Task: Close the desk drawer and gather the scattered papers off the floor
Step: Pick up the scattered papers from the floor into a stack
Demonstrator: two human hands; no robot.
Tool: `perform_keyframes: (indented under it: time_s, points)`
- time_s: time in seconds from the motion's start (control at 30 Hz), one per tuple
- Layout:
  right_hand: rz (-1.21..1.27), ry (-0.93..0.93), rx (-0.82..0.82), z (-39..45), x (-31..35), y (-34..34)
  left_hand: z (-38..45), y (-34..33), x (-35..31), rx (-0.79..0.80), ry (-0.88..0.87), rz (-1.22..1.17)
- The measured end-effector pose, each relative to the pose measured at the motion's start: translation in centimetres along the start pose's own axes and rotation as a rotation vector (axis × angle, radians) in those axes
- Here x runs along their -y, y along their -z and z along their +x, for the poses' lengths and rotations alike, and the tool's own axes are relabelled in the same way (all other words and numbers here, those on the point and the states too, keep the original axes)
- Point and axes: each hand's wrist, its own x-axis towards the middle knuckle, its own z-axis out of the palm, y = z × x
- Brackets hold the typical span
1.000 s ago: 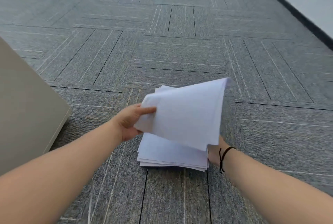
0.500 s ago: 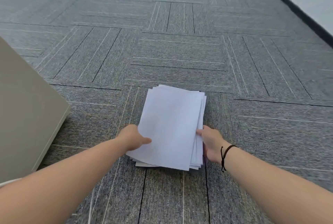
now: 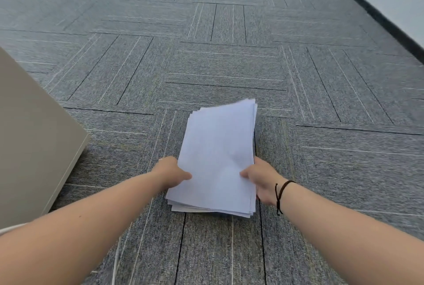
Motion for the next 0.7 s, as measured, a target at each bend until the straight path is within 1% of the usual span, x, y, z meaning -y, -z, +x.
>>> perform_keyframes:
  time_s: [0.07,0.17,0.2,0.27,0.33,0.4,0.47,0.57,0.7]
  points:
    - [0.046,0.025,0.036,0.0,0.6,0.5,0.2,0.3,0.2,0.024,0.048,-0.217]
    - [0.134,0.075,0.1,-0.5,2.0,1.0,-0.3,1.4,-0.3,0.131,0.092,-0.724]
    - [0.151,0.1,0.121,-0.8,2.4,1.0,-0.6,1.9,-0.7,0.151,0.062,-0.86]
    - [0.079,0.181,0.111,-1.2,3.3,0.7,-1.0,3.1,-1.5,0.092,-0.056,-1.034]
    - [-0.024,0.297,0.024,-1.7,4.4,0.1,-1.6,4.1,-2.7,-0.032,-0.167,-1.106]
    - [-0.008,0.369,-0.06,-2.1,5.7,-0.5,-2.2,4.8,-4.1,-0.141,-0.224,-1.119]
    - [0.035,0.405,-0.072,-2.4,6.7,-0.9,-3.1,5.5,-5.4,-0.199,-0.269,-1.124]
    - [0.014,0.414,-0.061,-2.9,6.7,-1.0,-4.0,6.1,-5.7,-0.227,-0.325,-1.064]
    - [-0.004,0.393,-0.071,-3.4,5.6,-0.7,-4.7,5.9,-4.0,-0.216,-0.336,-0.977]
